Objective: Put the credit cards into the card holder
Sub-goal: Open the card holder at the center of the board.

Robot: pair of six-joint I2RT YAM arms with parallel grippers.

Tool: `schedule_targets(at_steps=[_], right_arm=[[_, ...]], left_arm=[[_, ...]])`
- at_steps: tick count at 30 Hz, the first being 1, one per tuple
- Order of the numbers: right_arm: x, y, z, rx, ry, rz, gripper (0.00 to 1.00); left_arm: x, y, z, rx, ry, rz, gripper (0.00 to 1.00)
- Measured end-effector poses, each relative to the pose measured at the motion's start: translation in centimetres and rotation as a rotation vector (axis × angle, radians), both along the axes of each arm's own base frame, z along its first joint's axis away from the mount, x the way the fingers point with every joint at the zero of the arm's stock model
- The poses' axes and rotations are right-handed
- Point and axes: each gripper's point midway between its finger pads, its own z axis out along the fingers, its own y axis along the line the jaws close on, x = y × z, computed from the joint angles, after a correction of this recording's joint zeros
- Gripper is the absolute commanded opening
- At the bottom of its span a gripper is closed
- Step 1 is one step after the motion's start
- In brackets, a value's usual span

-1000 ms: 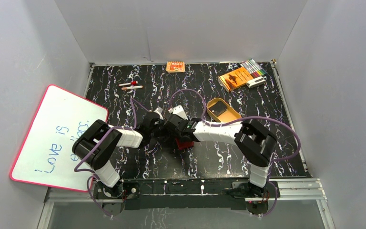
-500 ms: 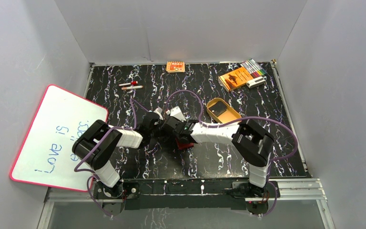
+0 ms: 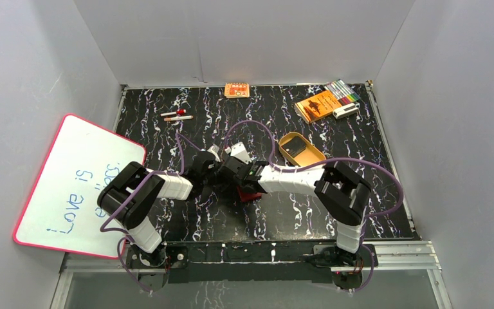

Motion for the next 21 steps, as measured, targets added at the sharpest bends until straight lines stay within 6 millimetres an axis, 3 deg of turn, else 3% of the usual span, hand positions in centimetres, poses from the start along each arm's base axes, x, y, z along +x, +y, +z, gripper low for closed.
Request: schedule_targets(at_steps=[11, 16, 21], right_arm=[[-0.5, -0.8, 0.7, 0.051, 0.007, -0.054, 0.00], [0.0, -3.7, 1.5, 0.045, 0.001, -0.136, 0.00], [0.0, -5.1, 1.6, 0.061, 0.009, -0.178, 0.00]], left_arm=[[-0.2, -0.1, -0.1, 0.008, -0.001, -0.012, 0.00], [-0.3, -0.1, -0.2, 0.012, -0.003, -0.016, 0.00], [-0.2, -0.1, -0.1, 0.013, -0.005, -0.019, 0.00]])
